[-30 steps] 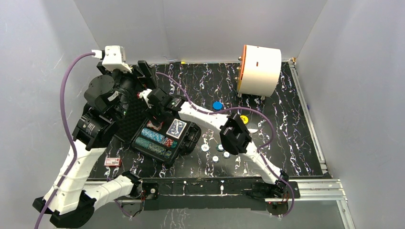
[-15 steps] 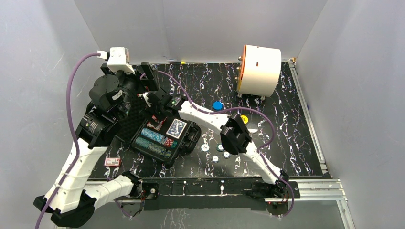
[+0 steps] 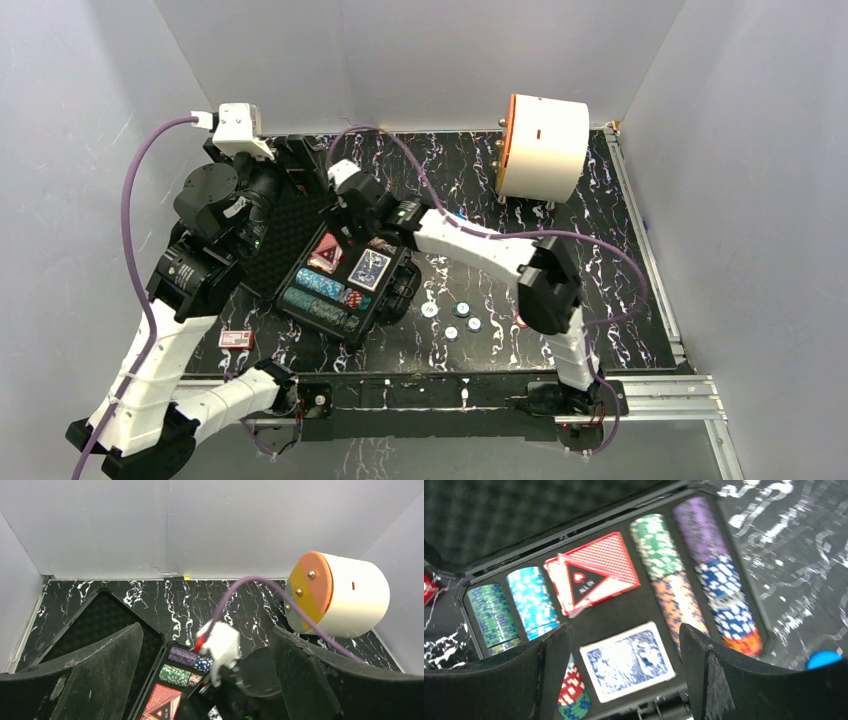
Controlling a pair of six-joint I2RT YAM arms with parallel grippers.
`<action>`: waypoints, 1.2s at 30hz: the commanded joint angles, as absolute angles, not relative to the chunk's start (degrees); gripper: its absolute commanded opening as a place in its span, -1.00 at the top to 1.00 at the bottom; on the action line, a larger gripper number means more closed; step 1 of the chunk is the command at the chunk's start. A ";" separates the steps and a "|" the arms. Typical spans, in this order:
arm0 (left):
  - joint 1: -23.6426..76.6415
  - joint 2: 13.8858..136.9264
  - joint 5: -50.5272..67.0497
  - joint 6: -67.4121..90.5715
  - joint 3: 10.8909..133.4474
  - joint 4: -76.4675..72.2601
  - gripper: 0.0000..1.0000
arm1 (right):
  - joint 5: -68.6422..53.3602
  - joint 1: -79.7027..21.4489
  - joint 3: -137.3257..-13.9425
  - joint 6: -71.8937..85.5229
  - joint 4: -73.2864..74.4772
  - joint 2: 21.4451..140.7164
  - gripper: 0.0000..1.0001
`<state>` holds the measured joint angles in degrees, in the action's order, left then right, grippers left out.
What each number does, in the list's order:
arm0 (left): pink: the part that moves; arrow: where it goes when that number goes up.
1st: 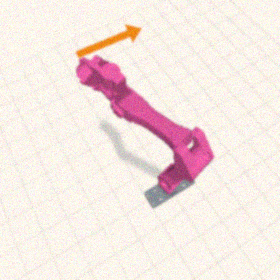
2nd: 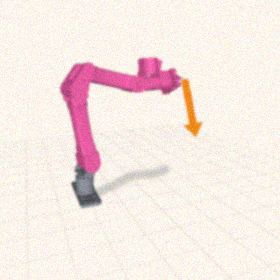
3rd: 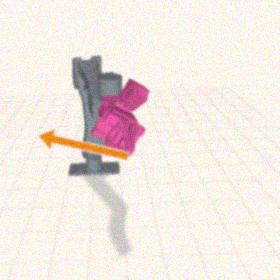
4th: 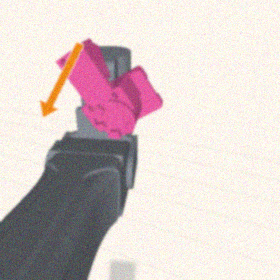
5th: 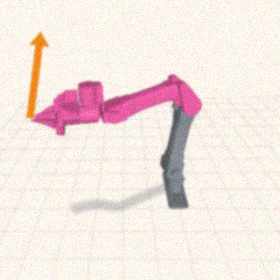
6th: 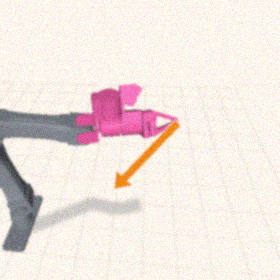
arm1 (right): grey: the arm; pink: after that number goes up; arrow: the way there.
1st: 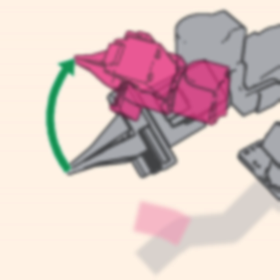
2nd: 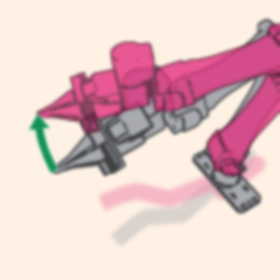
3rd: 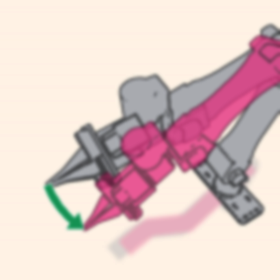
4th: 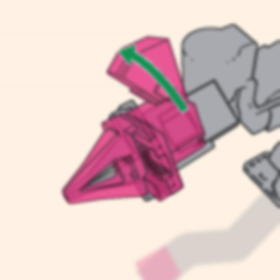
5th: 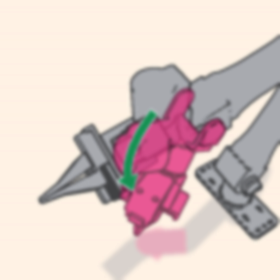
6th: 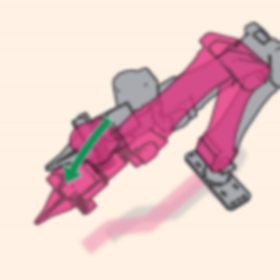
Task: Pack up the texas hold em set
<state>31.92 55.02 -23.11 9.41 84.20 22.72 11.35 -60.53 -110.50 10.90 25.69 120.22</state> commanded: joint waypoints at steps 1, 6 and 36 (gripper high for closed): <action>31.64 53.63 -22.05 10.31 84.96 23.67 -0.97 | 21.38 -56.20 -101.66 18.67 20.97 110.40 -0.66; 31.58 53.87 -20.56 10.99 82.72 24.90 -0.97 | 27.39 -49.48 -91.59 27.68 25.37 104.40 -0.62; 31.59 58.55 -19.32 12.31 78.58 23.90 -0.97 | 20.48 -34.64 -92.46 23.13 24.67 123.10 -0.50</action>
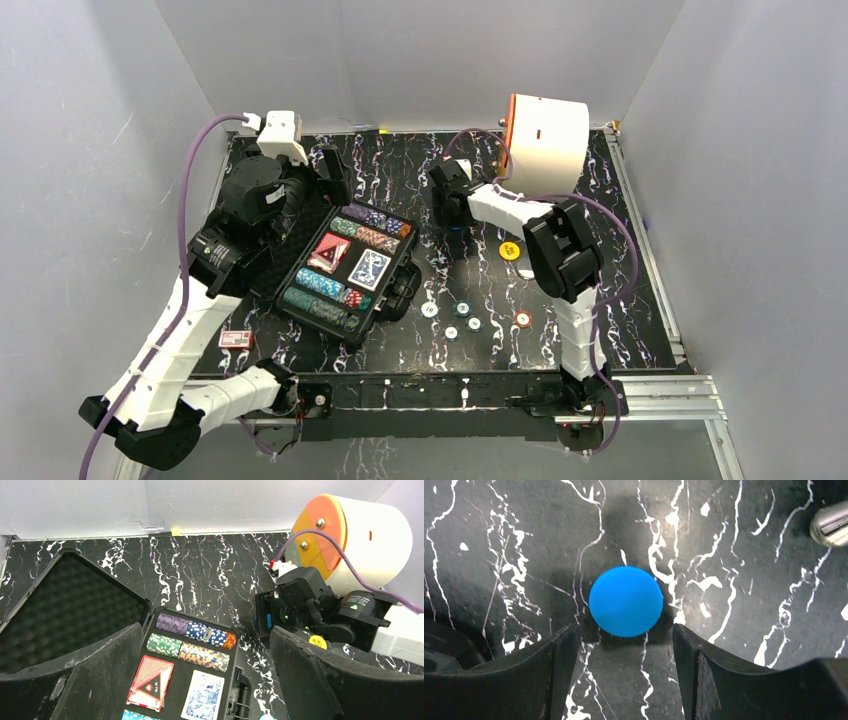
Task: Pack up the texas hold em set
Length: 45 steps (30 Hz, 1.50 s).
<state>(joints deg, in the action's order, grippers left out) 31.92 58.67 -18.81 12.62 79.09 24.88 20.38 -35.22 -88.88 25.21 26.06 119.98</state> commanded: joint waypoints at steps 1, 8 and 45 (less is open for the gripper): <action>31.58 58.67 -19.33 12.26 78.55 23.83 -0.97 | 20.62 -34.64 -93.03 22.99 25.10 123.78 -0.49; 31.64 58.60 -17.60 12.80 79.37 24.32 -0.97 | 17.09 -33.85 -91.77 23.50 24.11 125.62 -0.29; 31.58 58.37 -19.58 10.25 86.77 24.38 -0.97 | 17.16 -46.28 -102.77 24.08 28.44 114.28 -0.02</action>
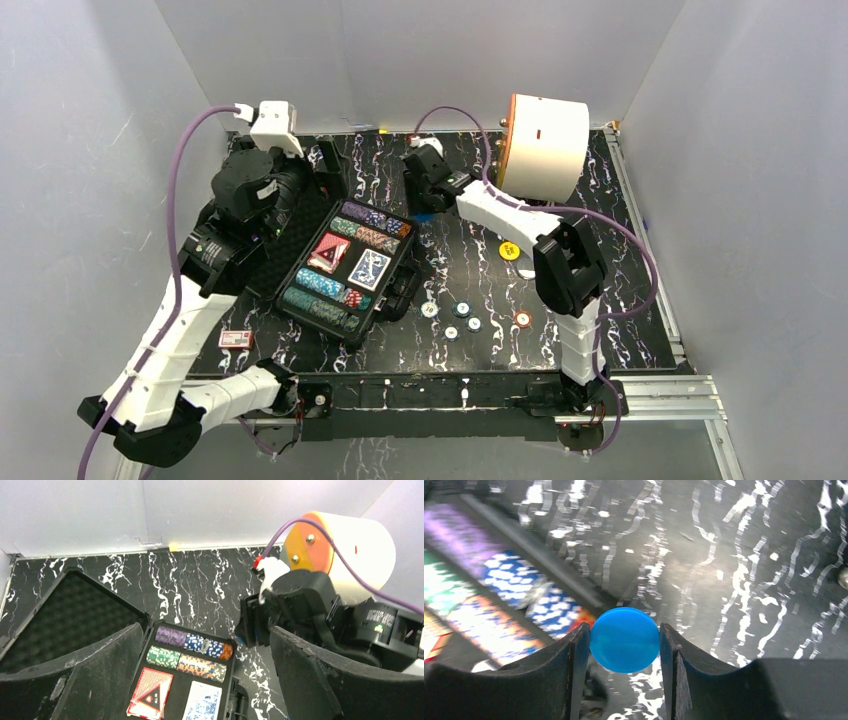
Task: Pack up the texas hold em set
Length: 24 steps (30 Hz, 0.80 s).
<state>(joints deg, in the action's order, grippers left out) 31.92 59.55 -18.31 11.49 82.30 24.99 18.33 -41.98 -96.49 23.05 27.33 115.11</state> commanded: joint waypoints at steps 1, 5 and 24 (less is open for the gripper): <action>31.62 58.16 -19.37 10.13 87.50 24.08 -0.97 | 17.14 -47.64 -104.19 24.05 28.54 115.01 -0.03; 31.64 56.96 -18.62 9.29 89.67 22.88 -0.97 | 16.89 -53.34 -111.16 22.41 27.93 119.38 -0.04; 31.64 54.76 -18.81 8.59 90.05 23.60 -0.97 | 13.77 -63.09 -126.31 14.80 25.01 134.64 -0.07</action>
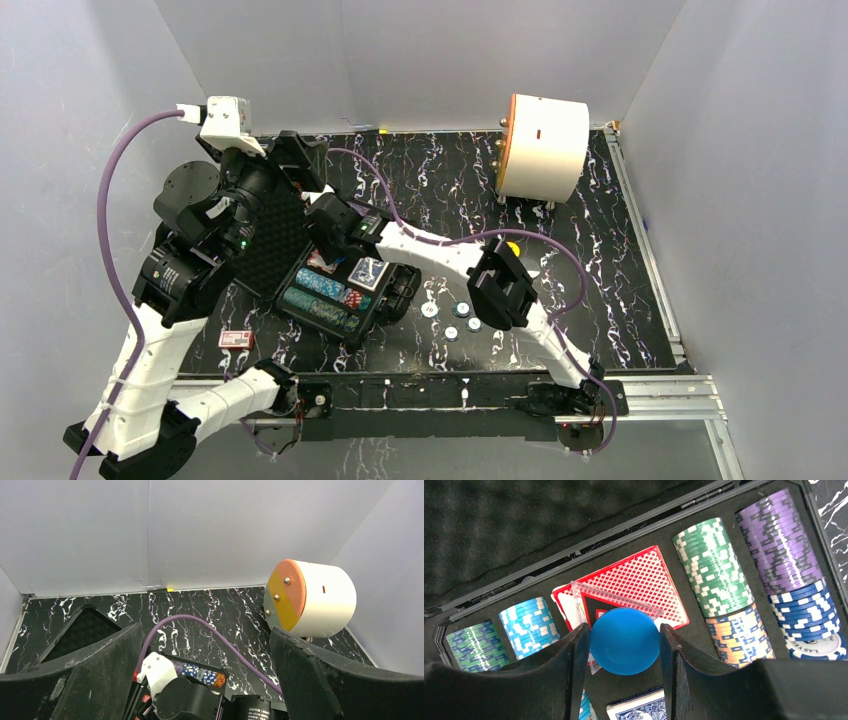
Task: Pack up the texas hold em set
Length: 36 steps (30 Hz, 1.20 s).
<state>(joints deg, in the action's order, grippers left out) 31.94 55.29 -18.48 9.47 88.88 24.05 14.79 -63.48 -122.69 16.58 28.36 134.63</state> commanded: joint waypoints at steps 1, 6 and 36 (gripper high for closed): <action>31.64 54.75 -18.75 8.65 90.01 23.56 -0.97 | 13.67 -63.10 -126.32 14.47 24.73 134.87 -0.07; 31.64 54.67 -18.94 8.70 89.74 23.62 -0.97 | 13.05 -63.36 -126.58 12.92 23.41 135.94 -0.08; 31.63 55.27 -19.09 8.63 89.88 23.88 -0.97 | 13.75 -60.62 -117.83 19.49 19.25 122.66 -0.62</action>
